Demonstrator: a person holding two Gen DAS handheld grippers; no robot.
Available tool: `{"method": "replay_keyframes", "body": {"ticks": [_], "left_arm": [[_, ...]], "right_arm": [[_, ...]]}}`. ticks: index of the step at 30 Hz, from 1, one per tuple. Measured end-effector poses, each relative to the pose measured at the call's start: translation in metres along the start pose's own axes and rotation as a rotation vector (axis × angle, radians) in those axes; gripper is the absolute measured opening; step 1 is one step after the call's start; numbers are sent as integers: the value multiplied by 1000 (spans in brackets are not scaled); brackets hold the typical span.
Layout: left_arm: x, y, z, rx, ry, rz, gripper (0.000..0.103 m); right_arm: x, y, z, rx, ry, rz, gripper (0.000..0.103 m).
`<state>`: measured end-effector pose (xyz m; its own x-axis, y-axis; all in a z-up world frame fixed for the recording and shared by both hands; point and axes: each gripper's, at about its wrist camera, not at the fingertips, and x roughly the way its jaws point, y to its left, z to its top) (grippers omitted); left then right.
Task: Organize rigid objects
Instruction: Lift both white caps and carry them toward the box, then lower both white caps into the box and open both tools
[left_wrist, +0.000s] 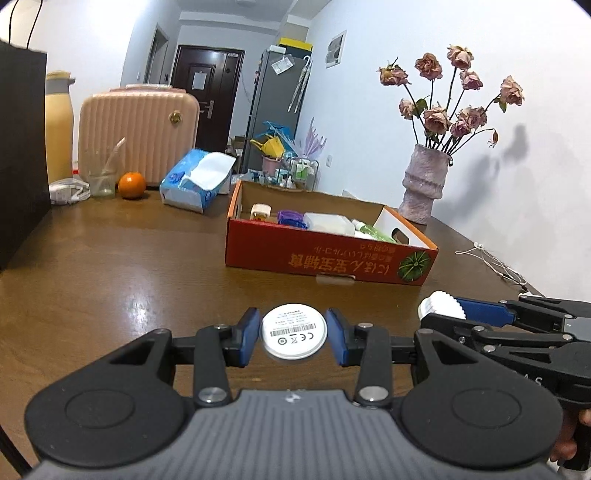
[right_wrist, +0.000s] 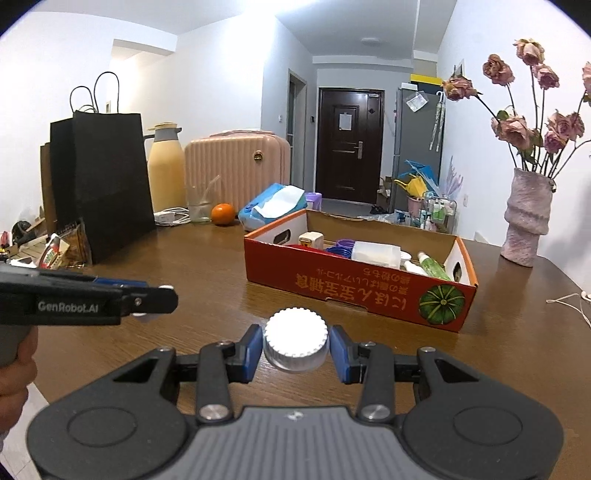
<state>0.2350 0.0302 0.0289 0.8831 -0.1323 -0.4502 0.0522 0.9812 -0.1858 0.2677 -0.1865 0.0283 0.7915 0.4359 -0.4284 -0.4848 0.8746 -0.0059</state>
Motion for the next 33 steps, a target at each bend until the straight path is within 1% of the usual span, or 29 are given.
{"method": "replay_keyframes", "body": {"ticks": [3,8,11,15,19,22,24,26,27,29,31,33], "left_arm": [[7,2,0,-3,16,13,40],[13,-2,0,6,13,17,40],[17,-6,-1,14,20,9,40],[25,-8,-2,30,37,12,40],[39,-12,2,50,57,25,40],[54,-19,8,79,72,21,40],[69,-24,19,99,75,11,40],[85,-28,40,124,85,-8,40],[95,-31,53,147,91,-14,40],[110,-38,73,194,68,1,40],[126,-45,90,233,28,11,40],[142,-49,101,248,19,-5,40]], "right_arm": [[4,-2,-4,11,9,-3,39],[8,-10,-8,35,11,-5,39],[10,-17,-9,44,10,-22,39],[15,-29,-13,88,6,-43,39],[24,-42,-17,129,0,-37,39],[34,-53,-16,156,-20,-39,39],[42,-64,-11,171,-31,-46,39],[51,-74,2,181,-13,-54,39],[53,-78,10,169,-29,-42,39],[54,-93,24,140,-106,-7,39],[64,-110,37,148,-114,-24,39],[79,-130,50,140,-103,-52,39]]}}
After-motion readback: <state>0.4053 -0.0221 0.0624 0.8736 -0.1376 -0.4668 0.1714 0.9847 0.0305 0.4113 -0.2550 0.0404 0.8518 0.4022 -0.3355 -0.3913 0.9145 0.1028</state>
